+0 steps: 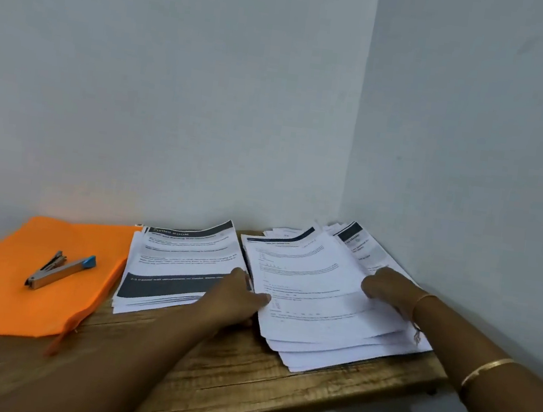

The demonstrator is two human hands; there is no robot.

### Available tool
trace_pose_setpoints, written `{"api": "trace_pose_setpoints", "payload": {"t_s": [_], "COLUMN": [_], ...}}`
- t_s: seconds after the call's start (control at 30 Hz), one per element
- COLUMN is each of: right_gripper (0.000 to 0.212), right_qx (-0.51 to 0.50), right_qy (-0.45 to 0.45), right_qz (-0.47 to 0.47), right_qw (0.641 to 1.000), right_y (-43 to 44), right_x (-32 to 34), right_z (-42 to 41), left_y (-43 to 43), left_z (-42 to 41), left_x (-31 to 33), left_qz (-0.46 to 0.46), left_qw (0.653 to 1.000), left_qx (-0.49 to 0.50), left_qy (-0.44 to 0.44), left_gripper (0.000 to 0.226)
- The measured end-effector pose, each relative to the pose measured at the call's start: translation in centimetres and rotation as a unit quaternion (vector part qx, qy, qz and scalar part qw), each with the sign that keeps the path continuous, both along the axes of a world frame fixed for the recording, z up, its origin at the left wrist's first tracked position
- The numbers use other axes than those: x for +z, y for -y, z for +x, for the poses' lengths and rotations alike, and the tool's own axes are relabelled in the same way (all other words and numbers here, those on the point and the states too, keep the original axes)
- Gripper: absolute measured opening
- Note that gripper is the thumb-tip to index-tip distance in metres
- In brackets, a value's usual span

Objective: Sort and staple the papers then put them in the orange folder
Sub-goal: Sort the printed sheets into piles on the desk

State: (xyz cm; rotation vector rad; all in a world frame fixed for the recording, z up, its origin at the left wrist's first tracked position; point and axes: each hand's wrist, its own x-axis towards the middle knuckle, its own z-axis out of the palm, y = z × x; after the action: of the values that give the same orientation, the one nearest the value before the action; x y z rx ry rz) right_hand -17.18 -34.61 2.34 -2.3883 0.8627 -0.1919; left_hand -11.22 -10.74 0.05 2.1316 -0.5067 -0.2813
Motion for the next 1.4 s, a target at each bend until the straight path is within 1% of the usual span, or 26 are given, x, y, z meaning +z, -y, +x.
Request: {"api": "trace_pose_setpoints", "payload": {"t_s": [0.07, 0.1, 0.13, 0.2, 0.3, 0.33, 0.43, 0.47, 0.53, 0.57, 0.63, 0.77, 0.8, 0.87, 0.97, 1.03, 1.07, 1.13, 1.23, 1.33, 1.4], "right_gripper": [0.044, 0.052, 0.054, 0.051, 0.043, 0.036, 0.002, 0.008, 0.007, 0.011, 0.016, 0.014, 0.013, 0.013, 0.028, 0.037, 0.039, 0.035, 0.027, 0.025, 0.024], "right_qx": [-0.016, -0.022, -0.020, -0.009, -0.004, -0.003, 0.003, 0.005, 0.012, 0.018, 0.040, 0.075, 0.078, 0.083, 0.116, 0.130, 0.127, 0.110, 0.089, 0.091, 0.098], "right_qy": [-0.038, -0.044, -0.043, -0.025, 0.024, 0.035, 0.075, 0.097, 0.155, 0.194, 0.274, 0.392, 0.409, 0.430, 0.436, 0.424, 0.420, 0.415, 0.397, 0.366, 0.358], "right_qz": [-0.083, -0.107, -0.113, -0.085, -0.030, -0.027, -0.033, -0.032, -0.009, 0.010, 0.052, 0.079, 0.084, 0.109, 0.137, 0.132, 0.125, 0.107, 0.091, 0.047, 0.027], "right_qw": [0.996, 0.993, 0.992, 0.996, 0.999, 0.999, 0.997, 0.995, 0.988, 0.981, 0.960, 0.913, 0.905, 0.892, 0.882, 0.887, 0.890, 0.897, 0.909, 0.925, 0.928], "right_y": [0.8, 1.0, 1.1, 1.2, 1.3, 1.2, 0.9, 0.8, 0.6, 0.4, -0.1, -1.1, -1.4, -2.1, -3.8, -4.7, -5.0, -5.1, -5.0, -5.5, -6.4], "right_x": [-0.9, -1.2, -1.5, -1.8, -2.0, -2.1, -2.3, -2.3, -2.0, -1.7, -0.9, 0.8, 1.1, 1.0, -0.4, -1.3, -1.6, -1.5, -0.7, -0.1, 0.0], "right_z": [-0.5, -0.7, -0.8, -0.9, -1.0, -1.0, -1.3, -1.3, -1.6, -1.8, -2.0, -1.4, -1.2, -1.0, -1.3, -1.2, -1.2, -1.0, -0.6, -0.1, 0.8], "left_y": [0.7, 1.0, 1.2, 1.8, 2.5, 2.6, 3.0, 3.1, 3.0, 2.8, 2.3, 0.8, 0.4, -0.2, -1.0, -1.1, -1.2, -1.1, -1.4, -2.2, -3.0], "left_z": [-0.9, -1.2, -1.3, -1.8, -2.3, -2.5, -2.6, -2.5, -2.5, -2.6, -2.6, -2.2, -2.1, -1.9, -1.8, -1.5, -1.5, -1.4, -1.1, -0.3, 0.5], "left_x": [0.5, 0.7, 0.7, 0.7, 0.4, 0.4, 0.0, -0.1, 0.0, 0.2, 0.8, 1.9, 2.0, 2.0, 1.5, 0.7, 0.4, 0.0, -0.1, 0.1, 0.5], "left_qz": [0.024, 0.031, 0.039, 0.037, -0.008, -0.015, -0.017, -0.014, -0.018, -0.028, -0.064, -0.139, -0.158, -0.197, -0.226, -0.219, -0.206, -0.182, -0.169, -0.161, -0.149], "left_qw": [0.998, 0.998, 0.997, 0.998, 0.999, 0.999, 0.999, 0.998, 0.997, 0.995, 0.986, 0.959, 0.953, 0.946, 0.948, 0.953, 0.956, 0.960, 0.963, 0.964, 0.964], "left_qx": [-0.005, -0.005, -0.007, -0.014, -0.012, -0.002, 0.025, 0.030, 0.045, 0.055, 0.074, 0.094, 0.092, 0.090, 0.081, 0.069, 0.064, 0.060, 0.065, 0.087, 0.112], "left_qy": [0.049, 0.061, 0.066, 0.056, 0.039, 0.037, 0.039, 0.043, 0.066, 0.084, 0.133, 0.227, 0.240, 0.241, 0.208, 0.197, 0.199, 0.205, 0.200, 0.194, 0.189], "left_gripper": [0.035, 0.037, 0.040, 0.045, 0.050, 0.052, 0.068, 0.072, 0.077, 0.078, 0.069, 0.036, 0.033, 0.034, 0.042, 0.038, 0.036, 0.037, 0.034, 0.030, 0.029]}}
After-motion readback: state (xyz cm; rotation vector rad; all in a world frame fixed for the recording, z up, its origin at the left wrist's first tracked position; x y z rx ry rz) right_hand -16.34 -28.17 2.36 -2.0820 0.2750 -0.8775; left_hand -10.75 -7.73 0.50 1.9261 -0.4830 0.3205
